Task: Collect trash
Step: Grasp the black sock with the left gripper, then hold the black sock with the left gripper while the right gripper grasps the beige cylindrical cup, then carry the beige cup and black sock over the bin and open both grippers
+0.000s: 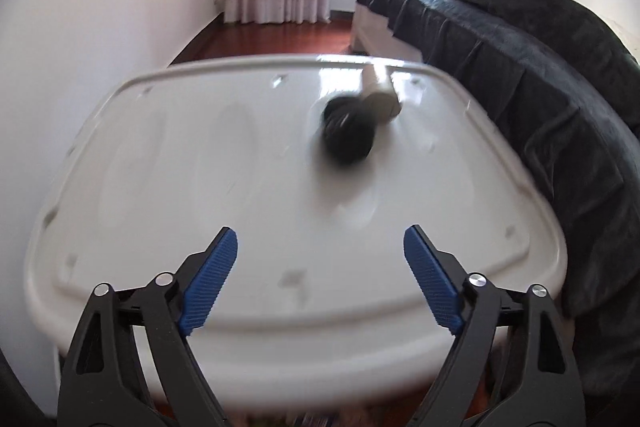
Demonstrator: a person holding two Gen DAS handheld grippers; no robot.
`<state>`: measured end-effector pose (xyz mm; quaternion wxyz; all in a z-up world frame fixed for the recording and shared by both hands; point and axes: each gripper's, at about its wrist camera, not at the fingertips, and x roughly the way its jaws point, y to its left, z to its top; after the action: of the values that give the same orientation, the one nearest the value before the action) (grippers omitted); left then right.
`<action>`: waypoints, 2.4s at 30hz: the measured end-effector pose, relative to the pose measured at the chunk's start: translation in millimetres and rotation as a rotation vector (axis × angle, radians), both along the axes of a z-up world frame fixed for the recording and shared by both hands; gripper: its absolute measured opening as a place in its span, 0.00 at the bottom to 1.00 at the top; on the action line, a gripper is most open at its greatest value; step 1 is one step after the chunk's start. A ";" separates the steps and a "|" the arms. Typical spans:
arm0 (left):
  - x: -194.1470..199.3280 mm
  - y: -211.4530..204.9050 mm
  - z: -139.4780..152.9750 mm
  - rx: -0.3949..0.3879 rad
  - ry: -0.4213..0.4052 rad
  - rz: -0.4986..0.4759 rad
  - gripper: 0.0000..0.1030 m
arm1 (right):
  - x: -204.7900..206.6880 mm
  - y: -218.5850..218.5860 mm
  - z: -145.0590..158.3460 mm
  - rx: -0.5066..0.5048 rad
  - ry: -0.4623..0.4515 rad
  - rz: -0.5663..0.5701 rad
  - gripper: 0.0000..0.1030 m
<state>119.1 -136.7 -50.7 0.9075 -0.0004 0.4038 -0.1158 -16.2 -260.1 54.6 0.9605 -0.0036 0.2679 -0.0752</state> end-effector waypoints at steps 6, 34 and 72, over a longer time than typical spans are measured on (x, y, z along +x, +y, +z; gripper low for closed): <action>68.2 -39.0 -14.3 0.060 -0.005 0.000 0.84 | 6.0 -17.8 -12.1 0.028 0.013 -0.018 0.95; 79.7 13.8 -12.2 -0.014 0.042 0.029 0.41 | 56.4 -11.0 -6.0 0.063 0.071 0.051 0.95; -5.8 111.7 11.6 -0.079 -0.053 0.085 0.42 | 304.9 29.1 -111.3 -0.002 0.395 0.001 0.46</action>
<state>113.3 -25.0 -39.2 0.9212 -0.0504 0.3744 -0.0931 288.7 -231.1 -56.6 0.8892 -0.0192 0.4512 -0.0728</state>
